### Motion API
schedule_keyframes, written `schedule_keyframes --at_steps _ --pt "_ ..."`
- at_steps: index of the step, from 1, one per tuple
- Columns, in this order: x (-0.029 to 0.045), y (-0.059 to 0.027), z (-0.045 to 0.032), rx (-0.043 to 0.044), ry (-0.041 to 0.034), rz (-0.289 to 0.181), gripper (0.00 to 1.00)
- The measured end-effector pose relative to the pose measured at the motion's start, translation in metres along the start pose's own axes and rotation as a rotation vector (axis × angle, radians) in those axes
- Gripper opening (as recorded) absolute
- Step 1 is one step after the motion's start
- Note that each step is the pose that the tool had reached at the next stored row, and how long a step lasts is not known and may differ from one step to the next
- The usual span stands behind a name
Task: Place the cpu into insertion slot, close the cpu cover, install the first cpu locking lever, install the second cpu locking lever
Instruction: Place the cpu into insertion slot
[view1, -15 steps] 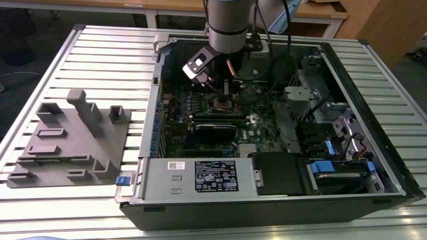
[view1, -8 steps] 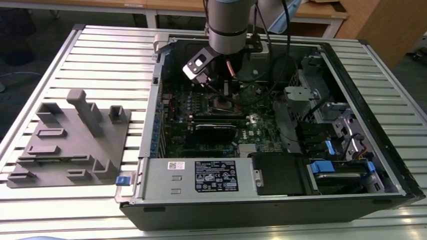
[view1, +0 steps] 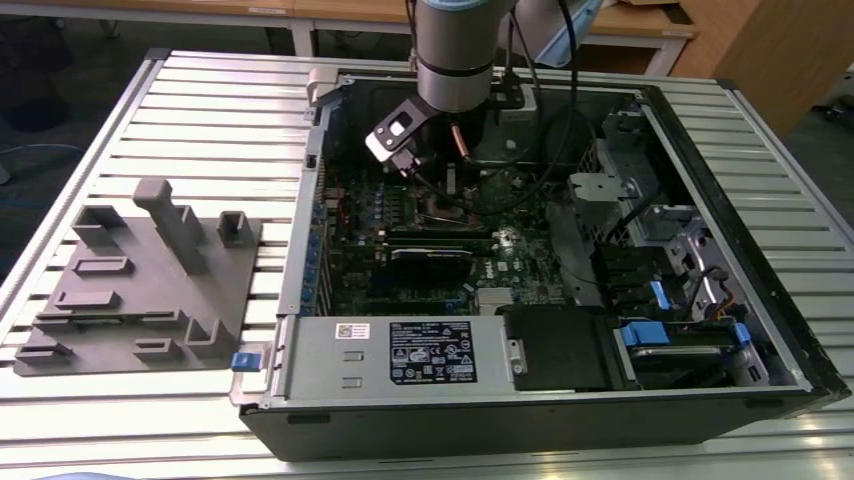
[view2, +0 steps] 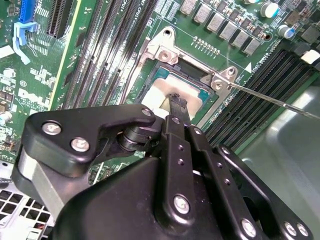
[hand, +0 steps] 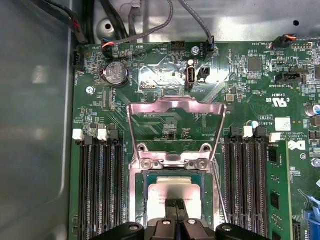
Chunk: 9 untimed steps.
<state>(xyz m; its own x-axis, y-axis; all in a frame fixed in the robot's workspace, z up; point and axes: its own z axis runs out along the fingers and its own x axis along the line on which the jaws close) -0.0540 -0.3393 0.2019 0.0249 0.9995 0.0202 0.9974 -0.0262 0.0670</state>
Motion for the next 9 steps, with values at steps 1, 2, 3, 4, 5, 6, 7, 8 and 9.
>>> schedule_keyframes --at_steps 1,2,3,4,5,6,7,8,9 --pt "0.0 0.0 0.0006 -0.0001 0.0001 0.0 0.11" --pt "0.0 -0.0001 0.0014 0.0 0.0 0.0 0.11" --pt "-0.0001 -0.0002 0.002 0.0002 -0.0003 0.001 0.11" --pt "-0.0002 -0.0002 0.0023 0.0005 -0.0008 0.001 0.11" --pt "-0.0002 -0.0003 0.0026 0.0005 -0.0009 0.001 0.11" --pt "-0.0002 -0.0003 0.0026 0.0005 -0.0009 0.001 0.11" --pt "-0.0002 -0.0003 0.0028 0.0004 -0.0008 0.001 0.11" --pt "-0.0001 -0.0002 0.003 0.0001 -0.0003 0.001 0.11" --pt "-0.0001 -0.0002 0.003 0.0 -0.0002 0.001 0.11"
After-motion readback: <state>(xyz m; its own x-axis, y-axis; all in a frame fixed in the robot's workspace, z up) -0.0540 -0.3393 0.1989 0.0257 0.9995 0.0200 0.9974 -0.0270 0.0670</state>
